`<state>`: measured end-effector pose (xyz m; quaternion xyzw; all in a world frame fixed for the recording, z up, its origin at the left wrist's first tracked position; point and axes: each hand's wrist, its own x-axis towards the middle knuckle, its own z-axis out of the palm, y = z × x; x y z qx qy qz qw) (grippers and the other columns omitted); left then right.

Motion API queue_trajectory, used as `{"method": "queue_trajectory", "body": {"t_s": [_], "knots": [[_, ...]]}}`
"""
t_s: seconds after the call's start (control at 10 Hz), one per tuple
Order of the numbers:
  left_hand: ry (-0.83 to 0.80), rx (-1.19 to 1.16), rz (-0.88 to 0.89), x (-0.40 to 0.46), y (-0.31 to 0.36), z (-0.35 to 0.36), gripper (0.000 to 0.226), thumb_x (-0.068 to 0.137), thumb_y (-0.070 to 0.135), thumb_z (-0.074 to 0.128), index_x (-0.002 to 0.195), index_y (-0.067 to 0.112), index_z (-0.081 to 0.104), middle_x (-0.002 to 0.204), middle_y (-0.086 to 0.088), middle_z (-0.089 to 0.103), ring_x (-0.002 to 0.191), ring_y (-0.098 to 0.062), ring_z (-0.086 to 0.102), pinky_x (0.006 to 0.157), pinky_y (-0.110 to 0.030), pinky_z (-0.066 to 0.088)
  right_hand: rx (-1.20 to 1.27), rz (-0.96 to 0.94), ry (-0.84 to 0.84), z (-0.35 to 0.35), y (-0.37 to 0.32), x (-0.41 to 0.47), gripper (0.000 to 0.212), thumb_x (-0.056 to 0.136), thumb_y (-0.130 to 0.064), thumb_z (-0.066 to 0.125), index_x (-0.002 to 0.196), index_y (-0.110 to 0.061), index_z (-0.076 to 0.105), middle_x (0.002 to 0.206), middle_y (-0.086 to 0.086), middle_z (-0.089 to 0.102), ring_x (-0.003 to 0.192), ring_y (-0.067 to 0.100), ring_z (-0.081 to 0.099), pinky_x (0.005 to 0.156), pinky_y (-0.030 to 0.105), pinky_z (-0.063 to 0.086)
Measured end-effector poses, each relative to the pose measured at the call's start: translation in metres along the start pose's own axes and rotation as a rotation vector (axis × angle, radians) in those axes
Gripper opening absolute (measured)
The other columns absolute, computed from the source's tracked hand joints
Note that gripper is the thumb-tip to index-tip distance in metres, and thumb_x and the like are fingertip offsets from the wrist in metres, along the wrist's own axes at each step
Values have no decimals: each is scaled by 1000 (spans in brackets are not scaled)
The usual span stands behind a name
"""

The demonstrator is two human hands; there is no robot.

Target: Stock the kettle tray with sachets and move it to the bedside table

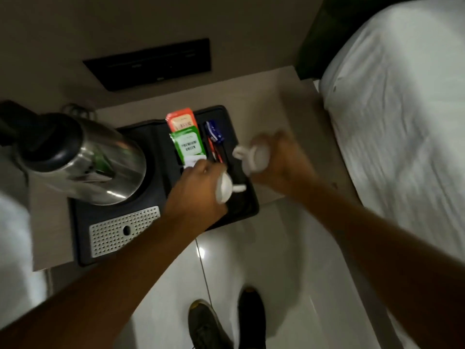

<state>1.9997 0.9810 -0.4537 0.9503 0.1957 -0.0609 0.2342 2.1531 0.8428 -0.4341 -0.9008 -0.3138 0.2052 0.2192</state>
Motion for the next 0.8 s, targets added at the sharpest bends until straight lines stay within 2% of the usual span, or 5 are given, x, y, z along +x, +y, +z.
{"method": "queue_trajectory", "body": {"t_s": [0.1,0.2,0.5,0.7,0.8], "knots": [[-88,40,-76,-26,-19,6,68,60,29,80,121,30,49,124,-1,50,109,-30,52,82,-43,54,7,32,-103,34,-27,-28,62,62,-31,82,119,-27,55,116,9,51,101,30,55,82,37,51],[-115,22,-86,-33,-30,24,72,61,27,82,126,27,50,128,-2,49,112,-29,50,86,-42,52,-41,65,-117,65,-32,-38,63,64,-25,82,121,-28,54,117,6,49,105,28,51,80,35,49],[-63,-46,-135,-35,-46,36,78,58,23,84,128,26,50,127,-4,49,110,-31,49,87,-48,52,-132,39,-128,94,-20,-32,63,63,-28,84,119,-30,55,114,8,48,102,29,51,68,32,45],[-129,-15,-123,-32,-43,23,84,64,22,82,137,23,40,135,-6,43,117,-32,45,88,-49,51,-149,90,-265,83,-30,-26,87,61,-28,87,136,-28,43,131,11,41,120,34,43,88,45,50],[-181,50,-126,-49,-23,-3,100,66,34,80,146,22,22,144,-7,32,125,-32,38,91,-49,51,-153,86,-308,45,-53,-38,101,61,-37,87,145,-22,32,143,9,36,129,32,38,102,45,43]]}}
